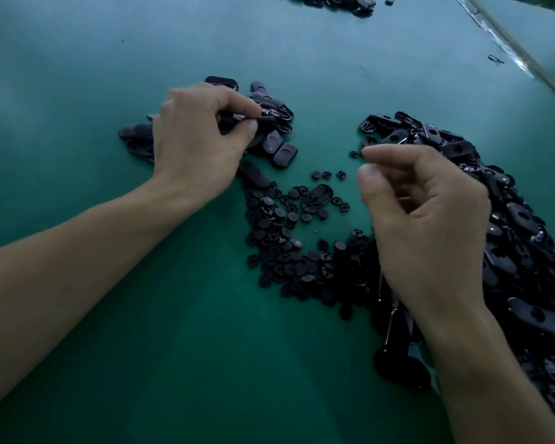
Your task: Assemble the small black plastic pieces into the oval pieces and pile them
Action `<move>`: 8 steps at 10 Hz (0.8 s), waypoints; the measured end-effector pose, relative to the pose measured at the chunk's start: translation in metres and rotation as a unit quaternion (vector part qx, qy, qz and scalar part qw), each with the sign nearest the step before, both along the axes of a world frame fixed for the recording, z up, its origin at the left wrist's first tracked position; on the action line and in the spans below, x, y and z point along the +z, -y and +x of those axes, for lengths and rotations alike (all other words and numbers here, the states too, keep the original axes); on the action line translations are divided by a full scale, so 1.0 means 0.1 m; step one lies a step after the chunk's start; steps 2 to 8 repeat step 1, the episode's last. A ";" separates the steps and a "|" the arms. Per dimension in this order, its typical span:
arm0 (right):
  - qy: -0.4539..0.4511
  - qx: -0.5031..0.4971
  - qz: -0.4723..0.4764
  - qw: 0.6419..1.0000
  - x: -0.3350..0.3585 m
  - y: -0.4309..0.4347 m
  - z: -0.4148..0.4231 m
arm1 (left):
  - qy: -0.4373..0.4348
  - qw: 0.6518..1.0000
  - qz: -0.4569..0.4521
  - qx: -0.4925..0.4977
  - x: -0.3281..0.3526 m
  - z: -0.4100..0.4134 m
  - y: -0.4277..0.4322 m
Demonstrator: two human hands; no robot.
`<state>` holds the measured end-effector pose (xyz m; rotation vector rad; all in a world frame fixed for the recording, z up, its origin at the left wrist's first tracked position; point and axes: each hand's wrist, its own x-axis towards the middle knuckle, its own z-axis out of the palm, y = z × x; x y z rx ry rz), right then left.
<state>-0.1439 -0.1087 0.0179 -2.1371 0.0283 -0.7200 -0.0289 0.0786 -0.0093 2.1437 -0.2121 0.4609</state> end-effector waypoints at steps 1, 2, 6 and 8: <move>0.067 0.009 0.032 0.997 0.11 0.00 -0.03 | -0.002 0.999 0.045 0.025 0.01 0.00 -0.01; 0.067 0.009 0.032 0.997 0.11 0.00 -0.03 | -0.002 0.999 0.045 0.025 0.01 0.00 -0.01; 0.067 0.009 0.032 0.997 0.11 0.00 -0.03 | -0.002 0.999 0.045 0.025 0.01 0.00 -0.01; 0.067 0.009 0.032 0.997 0.11 0.00 -0.03 | -0.002 0.999 0.045 0.025 0.01 0.00 -0.01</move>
